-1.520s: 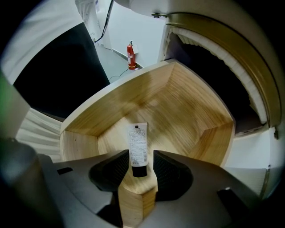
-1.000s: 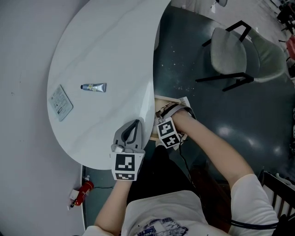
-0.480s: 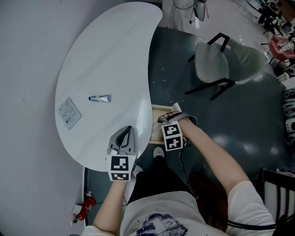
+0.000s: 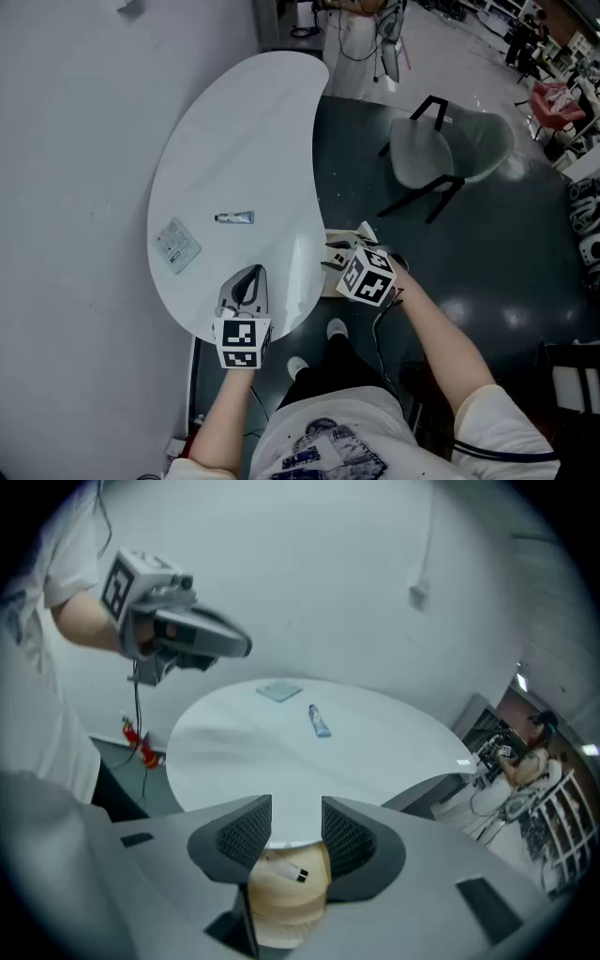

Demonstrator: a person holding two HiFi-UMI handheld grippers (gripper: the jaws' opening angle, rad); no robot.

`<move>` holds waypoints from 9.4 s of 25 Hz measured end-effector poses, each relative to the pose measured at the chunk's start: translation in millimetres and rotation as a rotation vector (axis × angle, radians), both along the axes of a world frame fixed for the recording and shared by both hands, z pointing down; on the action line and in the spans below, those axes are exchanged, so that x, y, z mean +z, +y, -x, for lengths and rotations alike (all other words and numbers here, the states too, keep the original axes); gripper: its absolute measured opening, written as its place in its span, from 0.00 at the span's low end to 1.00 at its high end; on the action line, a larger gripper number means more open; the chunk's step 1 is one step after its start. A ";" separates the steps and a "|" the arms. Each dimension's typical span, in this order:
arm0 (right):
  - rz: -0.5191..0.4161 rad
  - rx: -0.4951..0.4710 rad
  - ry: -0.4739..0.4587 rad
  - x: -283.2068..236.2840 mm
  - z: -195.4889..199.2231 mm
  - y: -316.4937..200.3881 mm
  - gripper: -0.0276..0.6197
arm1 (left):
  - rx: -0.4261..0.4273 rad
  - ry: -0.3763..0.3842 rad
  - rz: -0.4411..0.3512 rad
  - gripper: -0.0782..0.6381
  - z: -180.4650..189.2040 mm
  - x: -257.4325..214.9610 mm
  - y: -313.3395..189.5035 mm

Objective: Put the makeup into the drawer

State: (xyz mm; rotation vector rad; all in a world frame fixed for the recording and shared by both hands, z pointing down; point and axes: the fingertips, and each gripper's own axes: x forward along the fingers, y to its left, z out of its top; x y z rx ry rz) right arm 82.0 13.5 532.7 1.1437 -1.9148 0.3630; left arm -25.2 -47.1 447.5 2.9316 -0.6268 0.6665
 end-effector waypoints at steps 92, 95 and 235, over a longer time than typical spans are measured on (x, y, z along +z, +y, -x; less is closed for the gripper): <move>-0.445 0.358 -0.477 -173.8 218.6 -28.5 0.08 | -0.342 0.141 -0.034 0.16 238.8 -74.6 -17.0; -0.429 0.334 -0.483 -169.5 215.9 -44.4 0.07 | -0.386 0.138 -0.004 0.16 240.0 -65.0 -29.8; -0.007 0.080 -0.487 -15.7 193.5 -281.9 0.07 | -1.324 0.562 0.906 0.17 225.3 181.5 -231.5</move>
